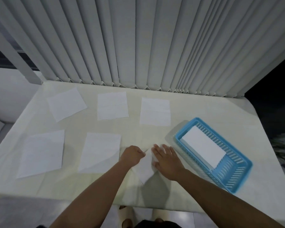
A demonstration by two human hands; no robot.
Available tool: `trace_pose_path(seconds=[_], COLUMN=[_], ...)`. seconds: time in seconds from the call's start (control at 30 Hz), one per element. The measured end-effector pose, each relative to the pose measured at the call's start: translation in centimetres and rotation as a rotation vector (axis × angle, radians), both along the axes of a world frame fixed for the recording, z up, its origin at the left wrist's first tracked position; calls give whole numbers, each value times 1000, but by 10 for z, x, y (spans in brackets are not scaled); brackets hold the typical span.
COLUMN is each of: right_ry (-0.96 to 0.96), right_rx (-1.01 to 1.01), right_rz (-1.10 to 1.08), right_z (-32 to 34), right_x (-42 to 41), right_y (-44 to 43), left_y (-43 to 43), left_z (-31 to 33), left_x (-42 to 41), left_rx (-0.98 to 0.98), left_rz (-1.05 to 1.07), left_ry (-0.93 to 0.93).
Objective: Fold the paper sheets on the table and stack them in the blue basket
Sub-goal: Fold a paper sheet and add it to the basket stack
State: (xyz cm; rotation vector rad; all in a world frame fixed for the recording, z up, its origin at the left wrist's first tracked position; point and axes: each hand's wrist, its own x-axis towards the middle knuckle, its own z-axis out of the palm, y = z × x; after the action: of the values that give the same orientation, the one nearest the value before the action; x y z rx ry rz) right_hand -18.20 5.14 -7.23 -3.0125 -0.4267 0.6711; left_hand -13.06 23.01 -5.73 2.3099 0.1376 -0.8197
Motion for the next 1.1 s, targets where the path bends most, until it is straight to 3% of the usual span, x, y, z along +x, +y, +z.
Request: trace_pose_path(seconds=[0.17, 0.3, 0.43, 0.53, 0.63, 0.8, 0.93, 1.1], right_ry=[-114, -175, -73, -3, 109, 281, 161, 34], right_rx=[149, 401, 485, 569, 753, 1115, 1399, 1351], right_rz=[-212, -492, -746, -879, -1021, -1359, -1500, -1454], right_z=[11, 13, 12, 17, 27, 42, 49, 61], right_x=[-4, -15, -28, -36, -37, -20, -8, -4], right_y=[0, 3, 13, 23, 37, 60, 62, 61], left_y=[6, 17, 20, 14, 7, -1, 0, 3], left_z=[2, 6, 1, 3, 14, 35, 44, 49], left_x=[14, 15, 12, 12, 15, 15, 9, 14], left_rx=[-61, -309, -416, -624, -833, -1020, -1059, -1106], left_rz=[-19, 126, 234, 411, 498, 616, 594, 631], left_ry=[82, 221, 267, 311, 336, 327, 346, 362])
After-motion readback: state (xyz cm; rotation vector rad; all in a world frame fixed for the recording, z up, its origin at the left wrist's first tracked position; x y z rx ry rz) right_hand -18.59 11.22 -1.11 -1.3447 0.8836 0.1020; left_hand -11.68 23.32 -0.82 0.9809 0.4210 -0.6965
